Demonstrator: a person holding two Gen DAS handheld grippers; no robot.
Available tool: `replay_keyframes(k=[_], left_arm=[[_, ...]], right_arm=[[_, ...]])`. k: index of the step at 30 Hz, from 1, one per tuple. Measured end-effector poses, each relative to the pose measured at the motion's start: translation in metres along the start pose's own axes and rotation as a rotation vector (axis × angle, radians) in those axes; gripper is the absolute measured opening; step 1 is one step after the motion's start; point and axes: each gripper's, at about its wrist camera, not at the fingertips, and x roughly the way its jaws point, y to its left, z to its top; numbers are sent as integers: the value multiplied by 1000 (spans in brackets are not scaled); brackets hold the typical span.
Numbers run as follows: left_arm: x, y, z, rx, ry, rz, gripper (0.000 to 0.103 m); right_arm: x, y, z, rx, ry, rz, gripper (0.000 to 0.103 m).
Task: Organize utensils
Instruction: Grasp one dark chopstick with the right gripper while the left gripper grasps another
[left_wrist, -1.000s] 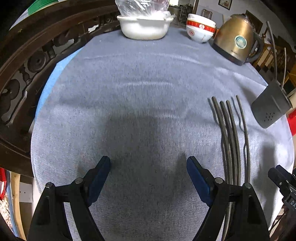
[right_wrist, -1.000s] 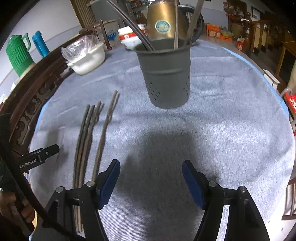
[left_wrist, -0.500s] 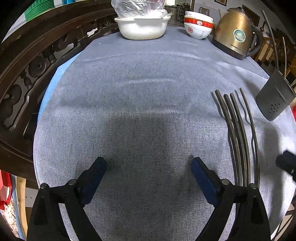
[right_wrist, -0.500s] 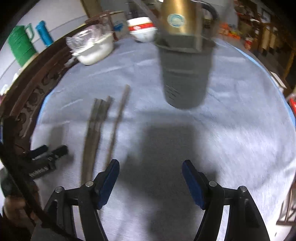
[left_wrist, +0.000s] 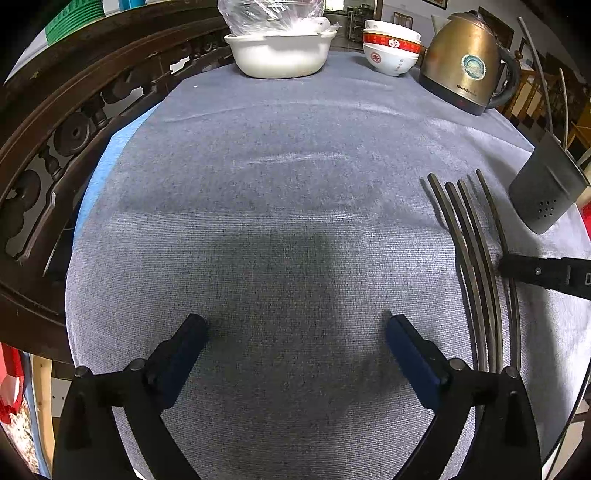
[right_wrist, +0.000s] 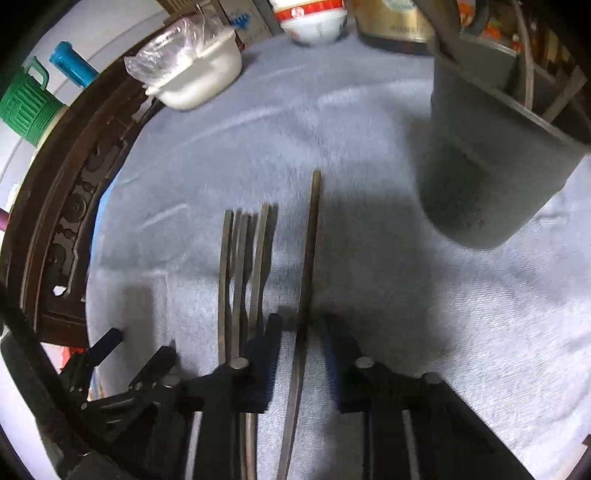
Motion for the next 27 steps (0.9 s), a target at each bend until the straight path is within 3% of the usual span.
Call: replay_keyframes(k=[1,5,10,16,18,23,27], left_arm=[[0,0,0,0,2,0,99],[1,0,6,-12,38,-3,98],[-3,-12,17,-31,79,-70,98],[-8,-33,41,-60,119,-144,98],[-6,-41,47,-72,145,-160,96],[9,-57,56,-91,224,-140,78],[12,-66,58,-94,249,-126,75]], right_arm=[[1,-2,0,10,5,7,7],[-5,-11,-4,5,14,2,6],[-17,-29,-14,-50,45,-49,6],[-21,-45,-19,-40,37,0,6],[-21,-49,-20,-34,28,19,8],[-22,-60,-23,-21,16,72,8],[-24,-69,-26,-11,8,105,8]])
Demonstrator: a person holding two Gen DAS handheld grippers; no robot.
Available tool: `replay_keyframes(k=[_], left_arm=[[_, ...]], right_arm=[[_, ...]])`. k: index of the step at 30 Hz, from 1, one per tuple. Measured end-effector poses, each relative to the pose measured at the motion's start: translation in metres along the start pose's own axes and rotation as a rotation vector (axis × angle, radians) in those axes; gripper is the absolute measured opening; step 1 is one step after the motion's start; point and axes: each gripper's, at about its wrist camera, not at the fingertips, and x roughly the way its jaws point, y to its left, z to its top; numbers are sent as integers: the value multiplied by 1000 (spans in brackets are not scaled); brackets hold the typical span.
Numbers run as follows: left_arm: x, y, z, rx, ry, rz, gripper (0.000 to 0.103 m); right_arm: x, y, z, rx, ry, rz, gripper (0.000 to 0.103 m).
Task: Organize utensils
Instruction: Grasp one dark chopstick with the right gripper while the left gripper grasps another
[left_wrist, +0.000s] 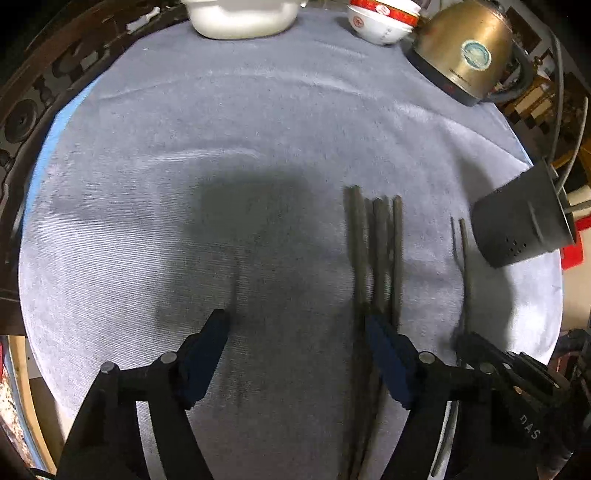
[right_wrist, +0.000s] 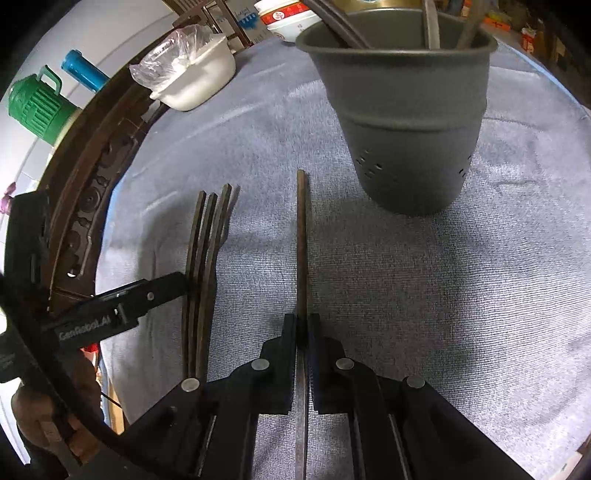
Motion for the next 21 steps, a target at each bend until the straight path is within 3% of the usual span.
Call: replay_keyframes(k=[6,11,16,21], left_arm=[[3,-16,1,42,11,91,59],[7,-26,10,107,22,126,11],[5,-18,12,242,99,126,9],[6,-9,21,250,169,108,12]], right_arm=[[-3,-2,-2,0,-6,25,8],[-2,-3,-1,-3,-3,36,8],[0,5,3,-64,44,-6,8],[6,18,15,-120,127,-74,8]])
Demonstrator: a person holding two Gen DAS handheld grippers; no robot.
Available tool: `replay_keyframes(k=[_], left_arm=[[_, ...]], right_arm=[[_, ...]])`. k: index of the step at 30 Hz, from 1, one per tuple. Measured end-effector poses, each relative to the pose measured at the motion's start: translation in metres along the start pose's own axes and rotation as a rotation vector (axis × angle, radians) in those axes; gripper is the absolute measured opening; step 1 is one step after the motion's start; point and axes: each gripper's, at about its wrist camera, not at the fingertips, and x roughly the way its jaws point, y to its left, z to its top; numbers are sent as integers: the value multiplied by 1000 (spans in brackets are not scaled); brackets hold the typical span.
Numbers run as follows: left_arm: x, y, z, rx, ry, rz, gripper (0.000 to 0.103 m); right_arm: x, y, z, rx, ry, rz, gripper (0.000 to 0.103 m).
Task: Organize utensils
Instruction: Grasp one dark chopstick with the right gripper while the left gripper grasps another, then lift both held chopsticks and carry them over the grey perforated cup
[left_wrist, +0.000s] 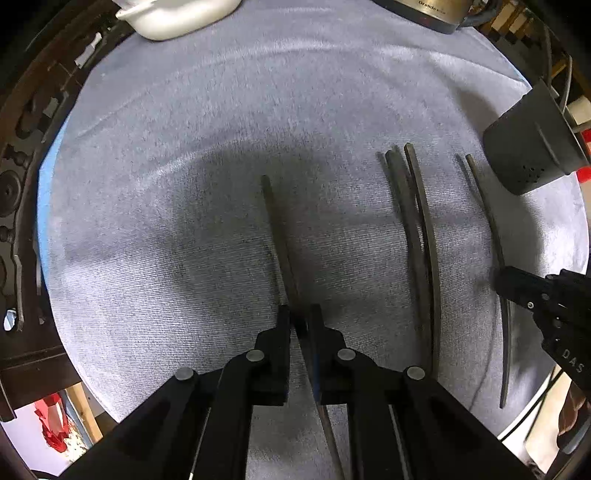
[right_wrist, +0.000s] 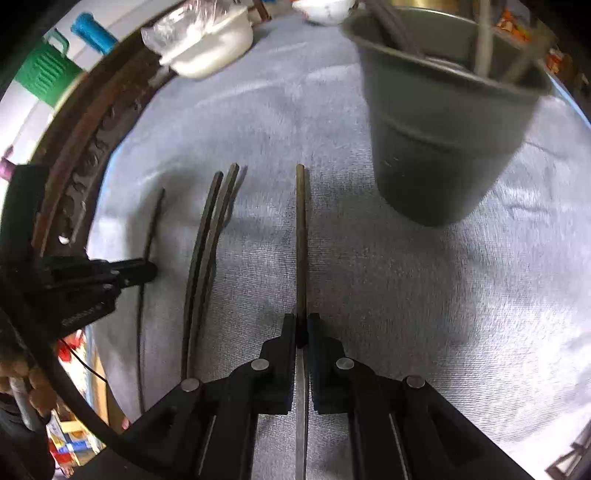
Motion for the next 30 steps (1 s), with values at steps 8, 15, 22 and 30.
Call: replay_keyframes(k=[8,15,22,30], left_arm=[[4,-11,5,48,-32,-9,38],[9,15,-6,-1,-52,-132,5],[-25,56,-19,-144,-231,-266,5],[-87,71,-53,-248,-626,-284,5]], right_arm=[[8,22,22,-63,77,-143,9],[11,33,30,-85,96,-174,6],[-29,61,7,-87,-91,-102,6],[-99,68,-39,-28,-474,-65,6]])
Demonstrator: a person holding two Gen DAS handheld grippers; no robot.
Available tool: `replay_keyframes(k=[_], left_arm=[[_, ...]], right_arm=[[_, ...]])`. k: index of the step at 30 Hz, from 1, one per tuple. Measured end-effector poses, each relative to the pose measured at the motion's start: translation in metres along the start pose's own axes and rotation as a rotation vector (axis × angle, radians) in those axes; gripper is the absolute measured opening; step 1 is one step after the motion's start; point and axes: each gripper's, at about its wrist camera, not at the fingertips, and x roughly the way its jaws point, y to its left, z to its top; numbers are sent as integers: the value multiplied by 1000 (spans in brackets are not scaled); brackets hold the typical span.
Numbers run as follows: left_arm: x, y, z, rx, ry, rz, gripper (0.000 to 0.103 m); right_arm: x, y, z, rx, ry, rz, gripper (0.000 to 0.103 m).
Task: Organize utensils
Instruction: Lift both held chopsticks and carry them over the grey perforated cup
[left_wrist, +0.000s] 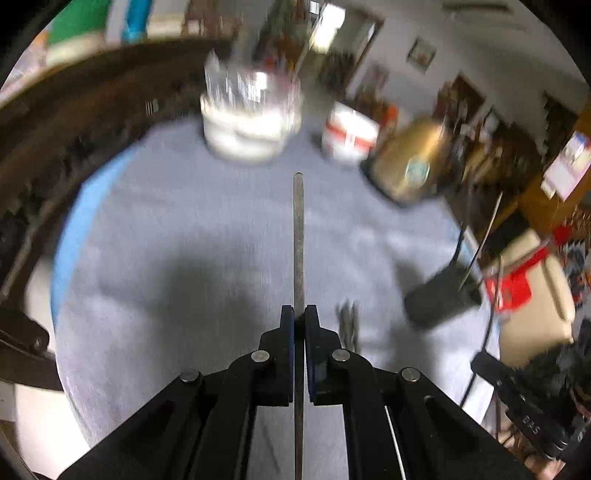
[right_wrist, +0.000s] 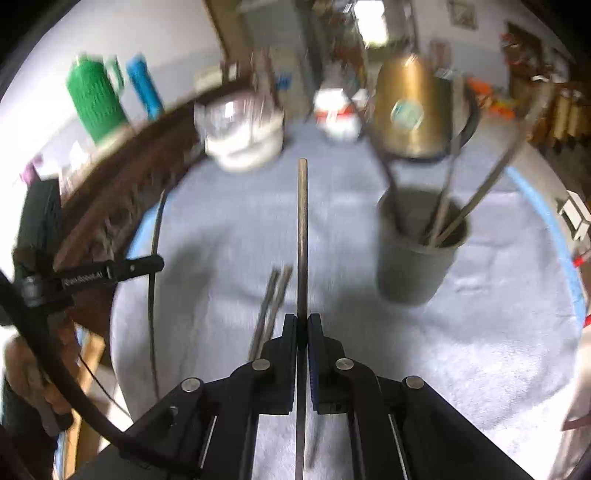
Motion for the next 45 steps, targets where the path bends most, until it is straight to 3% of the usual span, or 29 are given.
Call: replay_keyframes(k=[7,9,12,19,29,45], left_arm=[[-15,-21,-1,45,-281,44,5],[-26,-21,-6,43,-319,67,5],[-19,-23,-15,57,-346,106,5],[-7,-21,-28,85,-346,145,5],[-44,-16,-53,113,-394,146,6],[-77,-10,-83,124,-422,141,8]], right_arm=[[-36,-26,-10,80,-284,-94,6],[-43,-31,-11,82,-362,-142,6],[-39,-46,-19,97,-408,-184,6],[-29,-50,-33,67,-412,-237,6],[-53,-48,-60,29,-428,-258,7],[-101,-58,-99,107,-431,-256,8]])
